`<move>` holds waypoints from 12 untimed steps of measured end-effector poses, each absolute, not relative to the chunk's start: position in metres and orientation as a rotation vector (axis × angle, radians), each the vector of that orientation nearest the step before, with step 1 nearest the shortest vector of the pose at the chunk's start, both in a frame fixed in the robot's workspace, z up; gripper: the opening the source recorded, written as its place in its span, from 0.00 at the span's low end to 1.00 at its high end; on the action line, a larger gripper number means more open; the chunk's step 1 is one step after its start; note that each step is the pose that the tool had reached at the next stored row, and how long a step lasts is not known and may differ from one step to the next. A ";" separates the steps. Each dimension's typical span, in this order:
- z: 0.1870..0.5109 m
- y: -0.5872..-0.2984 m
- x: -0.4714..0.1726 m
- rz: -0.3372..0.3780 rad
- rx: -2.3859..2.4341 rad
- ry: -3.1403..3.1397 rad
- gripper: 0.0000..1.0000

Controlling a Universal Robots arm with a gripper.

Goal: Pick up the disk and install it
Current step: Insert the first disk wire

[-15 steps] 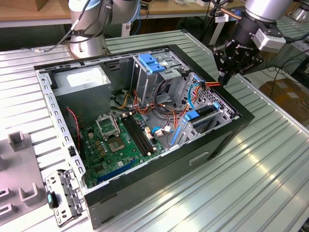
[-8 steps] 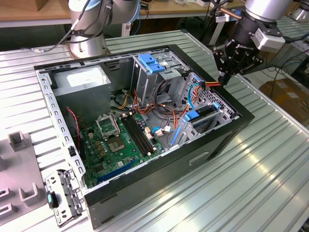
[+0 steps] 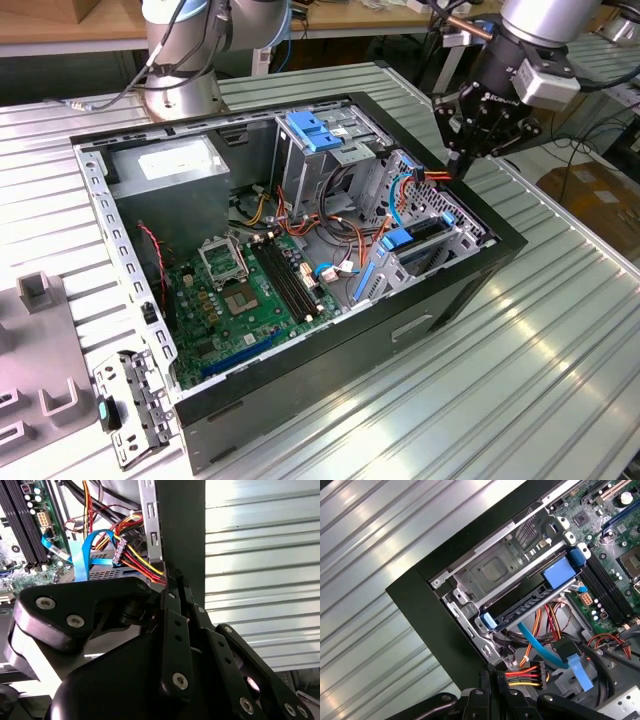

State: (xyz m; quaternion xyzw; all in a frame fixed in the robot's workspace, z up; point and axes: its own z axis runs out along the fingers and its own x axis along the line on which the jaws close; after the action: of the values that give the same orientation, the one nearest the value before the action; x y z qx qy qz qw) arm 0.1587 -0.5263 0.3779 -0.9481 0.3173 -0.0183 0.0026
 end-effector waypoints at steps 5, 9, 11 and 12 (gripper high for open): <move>0.378 -0.526 0.157 -0.058 -2.944 1.083 0.16; 0.378 -0.526 0.157 -0.058 -2.888 1.228 0.16; 0.378 -0.526 0.157 -0.058 -2.860 1.296 0.16; 0.378 -0.526 0.157 -0.058 -2.844 1.332 0.16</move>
State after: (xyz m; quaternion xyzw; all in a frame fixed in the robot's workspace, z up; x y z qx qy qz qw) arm 0.1572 -0.5264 0.3779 -0.9054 0.4240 -0.0186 0.0005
